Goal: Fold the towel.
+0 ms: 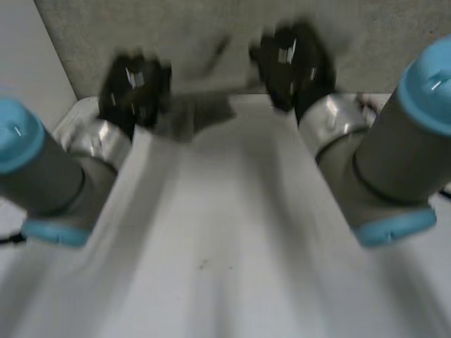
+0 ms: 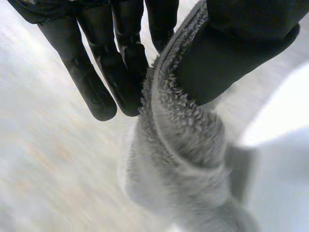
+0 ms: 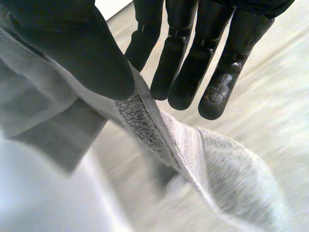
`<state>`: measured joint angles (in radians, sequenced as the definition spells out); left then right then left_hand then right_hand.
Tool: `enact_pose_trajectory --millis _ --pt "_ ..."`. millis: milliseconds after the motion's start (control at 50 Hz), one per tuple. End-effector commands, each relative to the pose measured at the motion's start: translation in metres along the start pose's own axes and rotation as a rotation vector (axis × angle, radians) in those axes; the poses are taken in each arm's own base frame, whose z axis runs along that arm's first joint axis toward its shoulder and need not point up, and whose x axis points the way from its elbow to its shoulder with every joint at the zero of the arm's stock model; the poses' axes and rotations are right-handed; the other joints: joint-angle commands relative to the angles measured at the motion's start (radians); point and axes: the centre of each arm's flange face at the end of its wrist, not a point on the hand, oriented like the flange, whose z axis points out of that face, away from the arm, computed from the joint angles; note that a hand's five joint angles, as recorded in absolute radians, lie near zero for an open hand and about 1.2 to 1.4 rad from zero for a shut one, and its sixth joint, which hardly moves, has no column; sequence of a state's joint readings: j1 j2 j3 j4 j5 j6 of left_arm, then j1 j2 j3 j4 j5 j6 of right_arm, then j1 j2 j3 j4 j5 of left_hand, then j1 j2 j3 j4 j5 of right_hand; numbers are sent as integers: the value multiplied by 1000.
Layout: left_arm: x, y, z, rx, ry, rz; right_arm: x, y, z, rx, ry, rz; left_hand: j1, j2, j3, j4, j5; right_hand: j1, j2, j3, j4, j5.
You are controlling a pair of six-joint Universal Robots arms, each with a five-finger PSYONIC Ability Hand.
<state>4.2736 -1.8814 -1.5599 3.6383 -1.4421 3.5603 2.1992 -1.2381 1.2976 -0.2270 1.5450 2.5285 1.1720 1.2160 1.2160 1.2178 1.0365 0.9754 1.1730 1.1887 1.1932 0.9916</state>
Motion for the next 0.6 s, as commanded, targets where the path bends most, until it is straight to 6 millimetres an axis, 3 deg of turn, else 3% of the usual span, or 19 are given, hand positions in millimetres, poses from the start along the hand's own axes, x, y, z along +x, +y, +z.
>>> enact_pose_trajectory --millis 20,60,80,120,140,180,300,420,600 --pt "42 82 -58 -280 204 -8 -58 73 -48 -333 -265 22 224 180 180 178 185 421 223 208 203 230" --pt "46 101 -72 -360 248 42 -64 81 -53 -366 -295 32 224 180 180 178 185 421 223 208 203 230" --pt "46 101 -72 -361 248 42 -66 86 -56 -383 -311 41 224 180 180 178 185 421 223 208 203 230" --pt "42 106 -76 -404 256 72 -67 88 -57 -386 -319 53 -32 -76 -76 -78 -71 421 223 208 203 230" --pt "42 107 -76 -405 256 72 -66 89 -58 -389 -319 69 -34 -78 -78 -79 -73 421 223 208 203 230" --pt "38 103 -77 -417 252 73 -63 91 -57 -398 -310 94 -370 -414 -414 -416 -409 421 223 208 203 230" --pt "34 86 -74 -370 233 75 -52 93 -54 -418 -261 205 -486 -530 -530 -532 -525 421 223 208 203 230" --pt "41 74 -77 -355 227 -30 -41 94 -57 -425 -240 359 -562 -606 -606 -608 -601 421 223 208 203 230" --pt "35 84 -83 -467 25 -137 -15 92 -56 -404 -184 558 -583 -627 -627 -629 -622 421 223 208 203 230"
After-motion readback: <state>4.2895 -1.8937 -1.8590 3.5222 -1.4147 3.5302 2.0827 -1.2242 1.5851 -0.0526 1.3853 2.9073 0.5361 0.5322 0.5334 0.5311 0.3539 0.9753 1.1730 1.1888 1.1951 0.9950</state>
